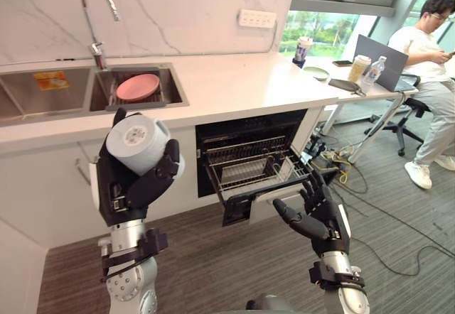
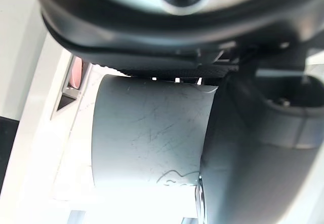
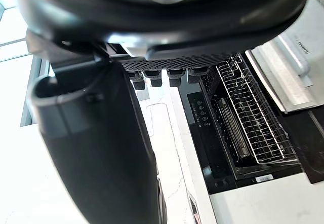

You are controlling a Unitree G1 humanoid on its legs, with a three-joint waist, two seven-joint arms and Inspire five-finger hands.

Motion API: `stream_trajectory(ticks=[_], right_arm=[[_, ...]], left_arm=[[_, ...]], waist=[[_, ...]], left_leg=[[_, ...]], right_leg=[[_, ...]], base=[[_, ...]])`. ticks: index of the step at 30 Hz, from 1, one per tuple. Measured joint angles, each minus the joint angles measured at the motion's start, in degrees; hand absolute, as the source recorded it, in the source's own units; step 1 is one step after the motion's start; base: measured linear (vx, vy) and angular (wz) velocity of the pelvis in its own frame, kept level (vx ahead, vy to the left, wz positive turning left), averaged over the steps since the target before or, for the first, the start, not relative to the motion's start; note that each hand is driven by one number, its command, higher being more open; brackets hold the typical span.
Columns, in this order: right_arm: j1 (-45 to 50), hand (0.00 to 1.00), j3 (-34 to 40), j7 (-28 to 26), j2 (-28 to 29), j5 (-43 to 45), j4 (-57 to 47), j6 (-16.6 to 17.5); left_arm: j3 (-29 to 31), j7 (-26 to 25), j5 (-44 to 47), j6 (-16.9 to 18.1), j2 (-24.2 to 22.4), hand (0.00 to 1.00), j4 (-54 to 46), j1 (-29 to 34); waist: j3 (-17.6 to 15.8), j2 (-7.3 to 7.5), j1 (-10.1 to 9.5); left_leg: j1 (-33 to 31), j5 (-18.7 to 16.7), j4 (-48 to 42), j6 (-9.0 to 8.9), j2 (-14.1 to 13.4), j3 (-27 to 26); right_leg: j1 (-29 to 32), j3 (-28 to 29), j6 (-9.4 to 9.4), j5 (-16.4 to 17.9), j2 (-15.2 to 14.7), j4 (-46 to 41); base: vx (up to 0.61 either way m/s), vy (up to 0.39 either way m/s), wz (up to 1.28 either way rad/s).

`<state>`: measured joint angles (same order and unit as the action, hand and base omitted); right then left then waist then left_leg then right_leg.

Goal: Walk over to the sink, pick up the cup, carry it to the dishwasher, place the cup inside the dishwasher, then close the dishwasher door

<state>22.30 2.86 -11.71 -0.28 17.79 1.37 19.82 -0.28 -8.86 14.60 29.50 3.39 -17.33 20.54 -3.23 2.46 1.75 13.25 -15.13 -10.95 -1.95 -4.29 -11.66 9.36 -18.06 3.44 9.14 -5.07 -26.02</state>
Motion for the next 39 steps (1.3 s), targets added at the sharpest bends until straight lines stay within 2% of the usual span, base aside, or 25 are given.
stream_trajectory(ticks=[1,3,4,5,6,7,8,9,10,12,13,14,17,20,24,26,27,29,30,33,39], right_arm=[[0.01,1.00,-0.05,0.04,-0.64,0.03,-0.03,-0.01],[-0.04,1.00,-1.11,0.70,-1.03,0.08,-0.69,-0.21],[0.23,1.00,-1.33,1.00,-1.14,0.09,-2.28,-0.70],[0.99,1.00,-1.95,1.58,-1.76,0.08,-5.42,-1.01],[1.17,1.00,-2.11,2.10,-2.36,0.02,-7.74,-1.04],[1.10,1.00,-2.05,2.26,-2.46,0.02,-8.64,-1.03],[0.59,1.00,-1.54,2.41,-2.84,0.05,-9.87,-0.96],[-0.32,1.00,-0.58,2.29,-3.23,0.12,-10.14,-0.96],[-0.58,1.00,0.08,2.27,-3.40,0.17,-10.08,-0.97],[-0.86,1.00,2.80,1.83,-4.49,0.87,-9.31,-1.33],[-0.85,1.00,3.43,1.75,-4.88,1.27,-9.17,-1.55],[-1.07,1.00,4.27,1.69,-5.63,1.68,-8.59,-1.82],[-1.82,1.00,3.57,0.14,-4.70,2.51,-8.35,-2.39],[-3.63,1.00,2.61,-1.48,-4.26,2.54,-8.41,-2.92],[-3.60,1.00,3.04,-1.32,-2.36,3.64,-8.50,-3.05],[-3.60,1.00,3.59,-1.43,-1.50,5.69,-8.54,-3.11],[-3.62,1.00,3.59,-1.69,-1.51,6.03,-8.54,-3.26],[-3.74,1.00,3.39,-4.61,-1.12,10.52,-8.82,-3.68],[-4.04,1.00,3.28,-5.40,-1.04,11.72,-8.94,-3.69],[-7.01,1.00,3.04,-9.55,-1.07,16.84,-11.32,-3.69],[-10.50,1.00,1.06,-11.64,-3.83,19.31,-14.82,-4.10]], left_arm=[[-0.56,0.20,-0.04,0.03,-0.50,0.00,-0.02,-0.03],[-2.19,0.15,-0.02,0.02,-0.42,0.00,0.01,-0.06],[-3.39,0.10,-0.05,0.02,-0.51,0.00,-0.03,-0.22],[-5.78,0.06,-0.11,0.07,-1.06,0.00,-0.22,-0.21],[-8.10,0.02,-0.23,0.09,-1.19,0.00,-0.28,0.01],[-9.18,0.07,-0.76,0.08,-1.13,0.00,-0.23,0.03],[-10.35,0.41,-2.25,0.11,-1.16,0.00,-0.14,0.01],[-10.44,0.75,-3.43,0.12,-1.16,0.00,-0.05,-0.25],[-10.42,0.76,-3.47,0.12,-1.16,0.00,0.04,-0.49],[-10.06,0.53,-3.24,0.11,-1.21,0.00,0.44,-1.06],[-10.02,0.44,-3.24,0.12,-1.22,0.00,0.43,-1.08],[-9.97,0.35,-3.25,0.13,-1.36,0.00,0.59,-1.16],[-8.52,-0.10,-2.69,0.10,-0.36,0.00,2.17,-1.56],[-7.50,-1.32,-2.42,0.10,-0.30,0.00,2.44,-2.00],[-6.99,-2.31,-2.91,-0.35,-0.18,0.00,2.59,-3.61],[-6.54,-2.17,-4.45,-1.04,-0.25,0.00,2.42,-5.86],[-6.28,-2.15,-5.19,-1.18,-0.39,0.00,2.41,-6.18],[-5.57,-2.90,-8.94,-1.49,-0.20,0.00,2.41,-7.38],[-5.52,-3.45,-9.98,-1.62,-0.04,0.00,2.42,-7.54],[-5.17,-8.75,-16.03,-2.91,1.49,0.00,2.73,-10.26],[-8.51,-16.28,-28.81,-4.96,1.14,0.00,5.96,-12.88]], waist=[[-0.65,-0.82,-0.17],[-1.72,-1.03,-0.69],[-2.82,-1.52,-0.71],[-3.46,-2.70,-0.93],[-3.14,-2.97,-1.16],[-2.82,-2.84,-1.17],[-2.00,-2.50,-1.14],[-1.75,-2.46,-0.84],[-1.62,-2.42,-0.81],[-1.57,-2.47,-0.85],[-1.43,-2.73,-0.85],[-0.96,-3.62,-0.86],[-1.72,-1.16,-0.85],[-1.57,-1.21,-0.70],[-0.95,-0.74,0.04],[-0.83,-0.81,0.83],[-0.78,-0.93,0.90],[-0.74,-0.89,0.88],[-0.64,-0.82,0.85],[-0.70,-0.59,0.70],[-0.85,-0.49,0.60]], left_leg=[[-0.30,-0.37,-2.83,0.63,-0.84,0.04],[-2.64,-0.54,-12.25,0.71,-2.25,-0.01],[-6.34,0.09,-23.06,0.25,-3.98,0.17],[-13.20,3.00,-37.65,-1.74,-7.59,0.89],[-17.48,2.26,-41.79,-2.10,-9.74,0.04],[-18.79,1.29,-40.17,-1.54,-10.09,-0.81],[-19.50,-0.26,-31.73,0.13,-9.77,-3.20],[-18.66,-0.34,-19.88,0.78,-8.35,-4.36],[-18.13,0.35,-14.01,0.64,-7.56,-4.81],[-16.05,9.84,1.09,-0.68,-4.85,-4.59],[-15.54,12.99,3.12,-0.71,-4.71,-4.42],[-14.69,16.59,3.90,-2.69,-4.85,-2.77],[-12.87,14.48,2.32,-0.78,-2.07,-3.07],[-11.92,11.61,2.27,-0.89,-1.19,-3.87],[-11.12,10.64,3.08,0.22,1.25,-5.44],[-11.88,8.62,1.95,1.17,2.08,-5.72],[-11.85,8.38,1.93,1.29,1.96,-6.04],[-11.84,8.07,0.52,1.54,0.71,-7.58],[-11.85,7.85,0.31,1.66,0.14,-8.07],[-13.17,7.59,0.54,2.06,-0.45,-9.45],[-11.14,7.71,1.47,1.73,-0.09,-9.62]], right_leg=[[-1.51,0.35,-0.04,0.04,1.12,1.61],[-4.09,1.36,-0.13,1.08,2.55,3.56],[-6.28,1.51,-0.10,1.92,3.06,5.08],[-8.58,1.46,-0.05,1.95,4.21,7.00],[-9.86,1.63,-0.07,1.96,4.53,8.45],[-10.37,1.71,0.29,1.64,4.30,9.19],[-10.78,2.34,-0.11,1.46,3.48,10.33],[-11.30,2.91,-1.44,0.79,2.30,11.20],[-11.44,3.36,-1.84,0.67,1.69,11.45],[-12.27,5.28,-3.74,0.02,-0.88,12.76],[-12.49,5.72,-4.48,0.02,-1.16,13.24],[-13.12,6.74,-6.04,0.25,-1.30,13.93],[-15.40,9.66,-8.36,-1.08,-4.02,17.51],[-15.65,11.96,-10.33,-2.26,-4.88,19.80],[-15.23,13.10,-10.67,-1.74,-6.92,19.99],[-13.03,12.66,-8.83,-0.77,-8.08,16.38],[-11.80,11.82,-8.86,-1.20,-8.16,14.12],[-8.85,8.64,-7.80,-2.86,-7.73,9.65],[-8.93,8.23,-8.20,-3.71,-7.45,10.62],[-11.79,7.82,-9.90,-10.42,-5.83,22.65],[-14.57,7.40,-10.43,-11.41,-5.89,25.20]], base=[[0.30,-0.029,-0.37],[0.21,-0.060,-0.30],[0.15,-0.032,-0.12],[0.19,0.012,-0.15],[0.16,0.028,-0.13],[0.22,0.039,-0.18],[0.26,0.054,-0.15],[0.28,0.083,-0.19],[0.29,0.127,-0.20],[0.36,0.208,-0.26],[0.35,0.243,-0.32],[0.24,0.229,-0.28],[0.13,0.169,-0.36],[0.07,0.171,-0.47],[0.01,0.132,-0.18],[0.04,0.157,-0.08],[0.03,0.086,-0.23],[0.05,0.106,-0.41],[0.07,0.087,-0.61],[0.02,0.040,-0.50],[-0.05,0.006,-0.04]])
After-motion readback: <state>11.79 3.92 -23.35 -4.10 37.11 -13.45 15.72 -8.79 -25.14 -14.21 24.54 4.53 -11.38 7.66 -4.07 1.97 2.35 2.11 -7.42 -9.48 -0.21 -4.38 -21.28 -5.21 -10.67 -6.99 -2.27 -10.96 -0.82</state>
